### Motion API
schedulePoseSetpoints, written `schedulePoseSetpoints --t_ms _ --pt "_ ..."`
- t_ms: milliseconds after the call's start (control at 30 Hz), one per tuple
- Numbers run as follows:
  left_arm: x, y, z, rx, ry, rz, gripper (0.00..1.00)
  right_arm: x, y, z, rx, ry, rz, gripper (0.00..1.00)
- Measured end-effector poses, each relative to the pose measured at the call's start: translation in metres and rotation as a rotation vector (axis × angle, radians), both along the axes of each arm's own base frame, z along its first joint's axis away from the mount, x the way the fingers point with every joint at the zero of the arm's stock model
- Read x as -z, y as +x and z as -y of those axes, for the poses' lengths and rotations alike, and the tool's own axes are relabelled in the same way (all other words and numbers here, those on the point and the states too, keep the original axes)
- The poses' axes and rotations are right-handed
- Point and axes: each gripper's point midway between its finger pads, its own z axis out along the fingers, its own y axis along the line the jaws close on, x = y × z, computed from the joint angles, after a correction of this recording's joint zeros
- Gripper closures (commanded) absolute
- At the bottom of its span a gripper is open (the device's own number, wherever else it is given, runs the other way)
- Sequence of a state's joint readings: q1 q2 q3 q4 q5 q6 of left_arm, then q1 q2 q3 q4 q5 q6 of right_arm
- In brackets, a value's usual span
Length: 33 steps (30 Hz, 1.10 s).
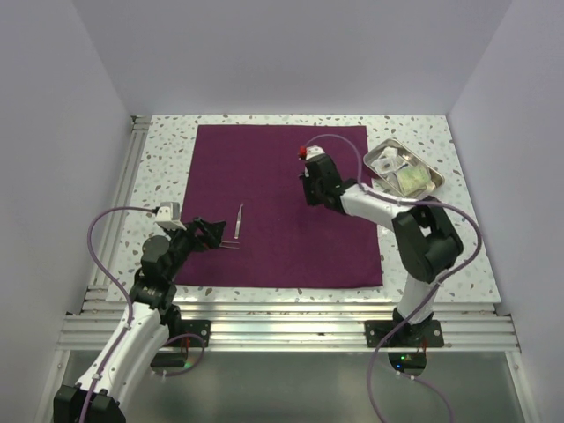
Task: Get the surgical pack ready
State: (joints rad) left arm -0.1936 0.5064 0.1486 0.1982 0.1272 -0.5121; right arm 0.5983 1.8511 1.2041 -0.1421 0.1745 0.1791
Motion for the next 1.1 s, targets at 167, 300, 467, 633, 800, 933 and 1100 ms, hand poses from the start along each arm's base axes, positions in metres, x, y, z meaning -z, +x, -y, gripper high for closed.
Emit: schedulePoseSetpoints --t_ms 167,300,467,633,800,933,1100 --pt "0.0 0.0 0.001 0.003 0.0 0.001 0.0 -0.043 0.022 0.059 0.212 0.073 0.098 1.0" --pt "-0.001 -0.001 0.002 0.009 -0.001 0.002 0.0 -0.07 0.044 0.125 0.441 0.138 0.154 1.0" --pt "-0.001 -0.001 0.003 0.016 -0.002 0.002 0.0 -0.075 0.055 0.201 0.639 0.117 0.125 1.0" --pt "-0.001 -0.002 0.004 0.023 -0.004 0.003 0.0 -0.104 0.085 0.22 0.65 0.059 0.122 1.0" --pt "-0.006 -0.002 0.005 0.026 -0.007 0.02 0.0 -0.118 0.108 0.241 0.643 0.034 0.099 1.0" --pt "-0.006 -0.003 0.006 0.034 -0.009 0.022 0.0 -0.104 0.118 0.256 0.602 -0.041 0.025 1.0" --pt "-0.005 -0.003 0.007 0.037 -0.008 0.019 0.0 -0.068 0.111 0.25 0.426 -0.13 -0.08 1.0"
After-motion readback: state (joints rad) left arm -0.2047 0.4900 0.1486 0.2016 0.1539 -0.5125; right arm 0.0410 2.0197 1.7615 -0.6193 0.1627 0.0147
